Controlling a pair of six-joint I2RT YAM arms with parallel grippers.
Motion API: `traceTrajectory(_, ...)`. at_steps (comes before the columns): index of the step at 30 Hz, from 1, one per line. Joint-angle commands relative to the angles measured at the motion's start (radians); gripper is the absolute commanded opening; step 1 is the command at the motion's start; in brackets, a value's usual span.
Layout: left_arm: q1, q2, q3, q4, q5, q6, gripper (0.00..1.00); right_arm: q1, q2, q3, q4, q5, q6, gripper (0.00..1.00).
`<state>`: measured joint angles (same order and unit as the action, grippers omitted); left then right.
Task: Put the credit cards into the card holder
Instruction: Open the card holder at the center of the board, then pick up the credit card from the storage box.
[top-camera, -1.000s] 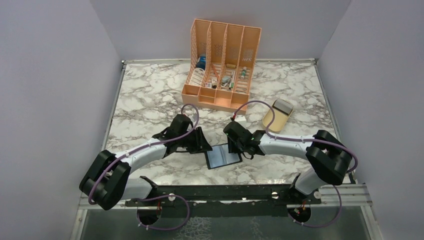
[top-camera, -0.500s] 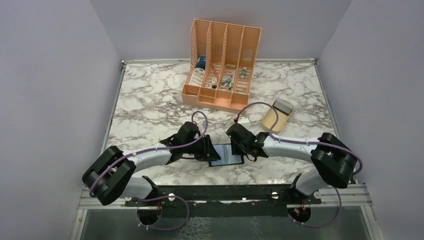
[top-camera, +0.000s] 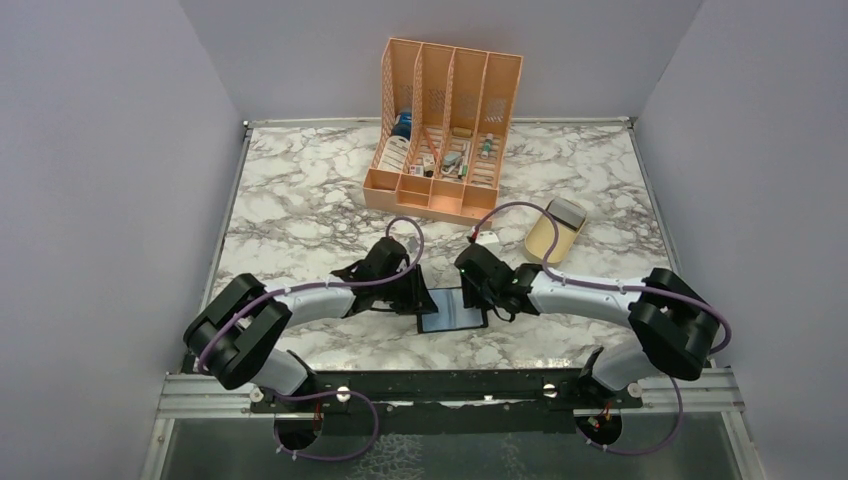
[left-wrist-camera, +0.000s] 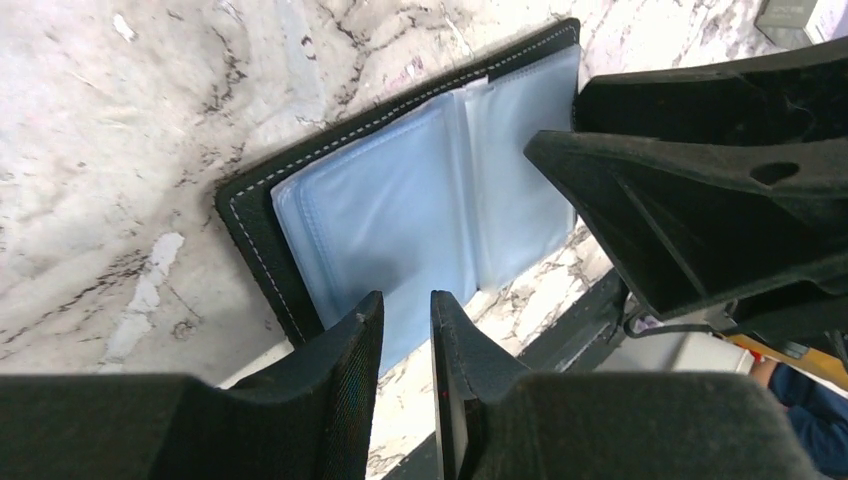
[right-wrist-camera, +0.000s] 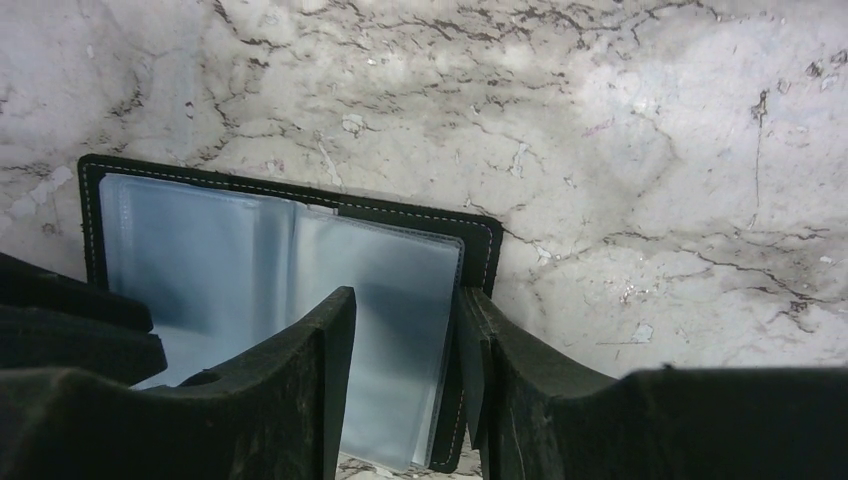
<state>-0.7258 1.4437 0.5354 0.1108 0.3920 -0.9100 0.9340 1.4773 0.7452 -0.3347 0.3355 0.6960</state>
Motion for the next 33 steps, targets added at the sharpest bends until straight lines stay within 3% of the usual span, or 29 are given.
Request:
traceTrajectory(1,0.002,-0.024,0.04,-0.063,-0.089,0.046,0.26,-0.003,-0.032,0.047,0.031,-0.01,-0.05,0.43)
traceTrajectory(7,0.002,-0.134,0.046,-0.06,-0.095,0.086,0.38,-0.009,-0.083,0.092,0.043,-0.032,-0.127,0.43)
traceTrajectory(10,0.001,-0.179,0.057,-0.068,-0.111,0.129,0.39,-0.03,-0.103,0.129,0.035,0.0,-0.174,0.47)
traceTrajectory(17,0.002,-0.198,0.109,-0.104,-0.03,0.189,0.42,-0.197,-0.075,0.218,0.008,0.013,-0.366,0.47)
traceTrajectory(21,0.002,-0.242,0.17,-0.212,-0.024,0.272,0.65,-0.34,-0.047,0.253,0.036,0.014,-0.5,0.48)
traceTrajectory(28,0.003,-0.33,0.298,-0.415,-0.076,0.429,0.83,-0.536,0.049,0.29,0.122,0.046,-0.73,0.5)
traceTrajectory(30,0.003,-0.35,0.328,-0.461,-0.102,0.486,0.98,-0.583,0.072,0.304,0.135,0.032,-0.801,0.52)
traceTrajectory(33,0.003,-0.377,0.329,-0.497,-0.171,0.573,0.99,-0.643,0.09,0.313,0.167,0.018,-0.918,0.53)
